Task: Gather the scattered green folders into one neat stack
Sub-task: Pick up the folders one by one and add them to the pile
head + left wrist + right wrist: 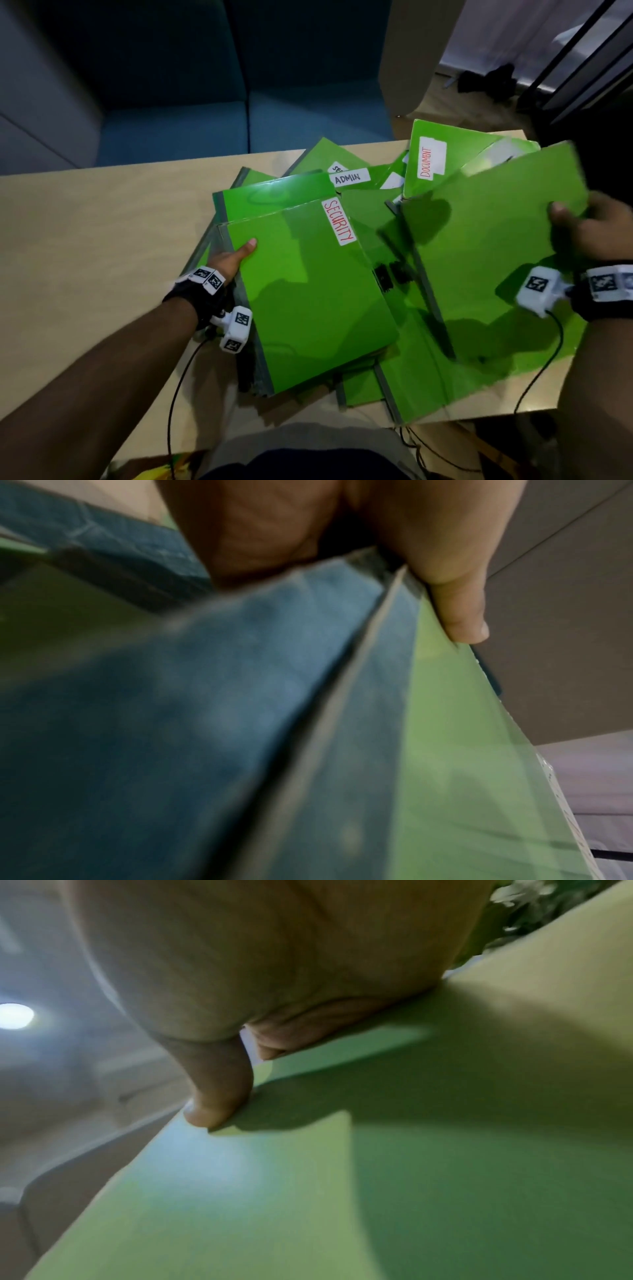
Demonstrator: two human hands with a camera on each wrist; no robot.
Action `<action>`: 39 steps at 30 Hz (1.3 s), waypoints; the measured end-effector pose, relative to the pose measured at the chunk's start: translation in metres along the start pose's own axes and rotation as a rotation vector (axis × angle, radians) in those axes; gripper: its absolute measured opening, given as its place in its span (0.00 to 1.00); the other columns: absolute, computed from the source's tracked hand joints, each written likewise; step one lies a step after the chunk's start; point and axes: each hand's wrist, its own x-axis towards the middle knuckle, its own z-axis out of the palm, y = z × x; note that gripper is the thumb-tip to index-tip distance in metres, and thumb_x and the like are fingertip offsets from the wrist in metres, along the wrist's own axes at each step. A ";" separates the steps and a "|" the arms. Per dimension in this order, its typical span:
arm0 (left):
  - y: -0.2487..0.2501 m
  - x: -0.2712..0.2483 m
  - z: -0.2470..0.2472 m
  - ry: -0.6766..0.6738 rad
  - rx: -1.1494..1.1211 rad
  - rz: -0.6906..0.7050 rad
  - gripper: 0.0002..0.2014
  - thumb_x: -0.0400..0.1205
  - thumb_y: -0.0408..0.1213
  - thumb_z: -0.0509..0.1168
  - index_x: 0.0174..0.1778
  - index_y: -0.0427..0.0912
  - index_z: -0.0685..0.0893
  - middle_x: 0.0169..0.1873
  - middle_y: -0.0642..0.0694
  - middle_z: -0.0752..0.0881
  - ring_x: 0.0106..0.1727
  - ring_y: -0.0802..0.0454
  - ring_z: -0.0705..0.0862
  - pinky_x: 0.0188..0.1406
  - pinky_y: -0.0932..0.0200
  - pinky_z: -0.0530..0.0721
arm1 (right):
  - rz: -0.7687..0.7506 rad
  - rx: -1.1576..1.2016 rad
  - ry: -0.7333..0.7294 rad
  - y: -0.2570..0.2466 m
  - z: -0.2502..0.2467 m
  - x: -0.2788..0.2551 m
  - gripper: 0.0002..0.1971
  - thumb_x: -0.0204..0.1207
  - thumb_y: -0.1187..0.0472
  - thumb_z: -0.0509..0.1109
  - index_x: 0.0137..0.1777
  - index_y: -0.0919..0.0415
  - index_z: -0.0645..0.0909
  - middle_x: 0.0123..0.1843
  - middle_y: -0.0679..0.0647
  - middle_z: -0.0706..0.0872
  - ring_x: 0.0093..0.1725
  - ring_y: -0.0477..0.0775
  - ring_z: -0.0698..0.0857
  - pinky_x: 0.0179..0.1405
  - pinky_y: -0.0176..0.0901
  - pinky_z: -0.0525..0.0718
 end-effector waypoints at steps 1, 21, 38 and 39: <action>-0.006 0.009 -0.002 0.002 0.007 -0.005 0.45 0.56 0.64 0.80 0.64 0.38 0.85 0.57 0.36 0.89 0.55 0.39 0.88 0.64 0.40 0.82 | 0.030 0.102 0.012 -0.010 -0.004 0.000 0.30 0.63 0.29 0.74 0.54 0.53 0.84 0.38 0.48 0.90 0.32 0.48 0.89 0.39 0.52 0.90; -0.022 0.018 -0.006 -0.035 0.081 0.037 0.54 0.52 0.80 0.69 0.65 0.42 0.82 0.61 0.39 0.87 0.61 0.40 0.85 0.67 0.41 0.80 | -0.011 -0.463 -0.499 -0.067 0.253 -0.105 0.35 0.78 0.55 0.73 0.82 0.57 0.64 0.75 0.63 0.78 0.72 0.65 0.78 0.70 0.54 0.76; -0.012 -0.002 -0.007 -0.077 0.024 -0.025 0.54 0.61 0.75 0.70 0.78 0.45 0.72 0.73 0.47 0.76 0.74 0.45 0.76 0.75 0.47 0.70 | -0.393 -0.708 -0.653 -0.112 0.304 -0.080 0.35 0.71 0.32 0.68 0.76 0.43 0.66 0.80 0.54 0.62 0.77 0.70 0.65 0.67 0.71 0.75; -0.016 0.004 -0.008 -0.087 -0.018 -0.041 0.56 0.56 0.77 0.71 0.77 0.47 0.73 0.74 0.47 0.76 0.72 0.46 0.77 0.76 0.45 0.70 | -0.387 -0.701 -0.640 -0.112 0.304 -0.081 0.35 0.70 0.32 0.69 0.75 0.45 0.69 0.78 0.55 0.64 0.75 0.69 0.67 0.67 0.69 0.76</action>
